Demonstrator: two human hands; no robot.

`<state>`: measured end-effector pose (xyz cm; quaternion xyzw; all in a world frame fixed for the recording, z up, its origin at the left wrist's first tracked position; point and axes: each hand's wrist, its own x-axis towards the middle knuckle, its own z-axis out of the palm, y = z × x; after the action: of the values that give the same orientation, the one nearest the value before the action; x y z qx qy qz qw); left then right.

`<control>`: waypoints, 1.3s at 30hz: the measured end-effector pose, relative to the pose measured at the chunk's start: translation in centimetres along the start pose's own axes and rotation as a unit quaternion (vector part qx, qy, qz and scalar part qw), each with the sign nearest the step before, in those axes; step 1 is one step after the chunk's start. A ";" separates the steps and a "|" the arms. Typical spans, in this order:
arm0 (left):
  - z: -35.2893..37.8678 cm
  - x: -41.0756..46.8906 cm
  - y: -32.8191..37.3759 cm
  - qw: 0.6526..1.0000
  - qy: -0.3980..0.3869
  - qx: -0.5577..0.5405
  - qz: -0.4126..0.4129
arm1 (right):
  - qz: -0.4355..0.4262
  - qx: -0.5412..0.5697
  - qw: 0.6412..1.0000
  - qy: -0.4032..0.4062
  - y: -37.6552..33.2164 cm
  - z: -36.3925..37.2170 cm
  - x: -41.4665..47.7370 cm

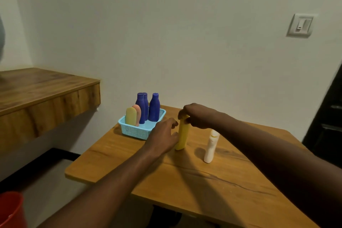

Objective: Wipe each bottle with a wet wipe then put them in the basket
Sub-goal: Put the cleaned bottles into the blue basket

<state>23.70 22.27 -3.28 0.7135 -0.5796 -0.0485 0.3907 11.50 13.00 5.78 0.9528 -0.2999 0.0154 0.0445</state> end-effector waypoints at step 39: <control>-4.6 11.7 -9.8 0.998 0.057 0.022 -0.019 | -0.018 0.074 0.988 0.133 -2.5 2.5 20.5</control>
<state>37.63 14.64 -1.62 0.7345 -0.5434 -0.0023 0.4066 29.71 3.15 4.26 0.9482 -0.2724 0.1631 0.0137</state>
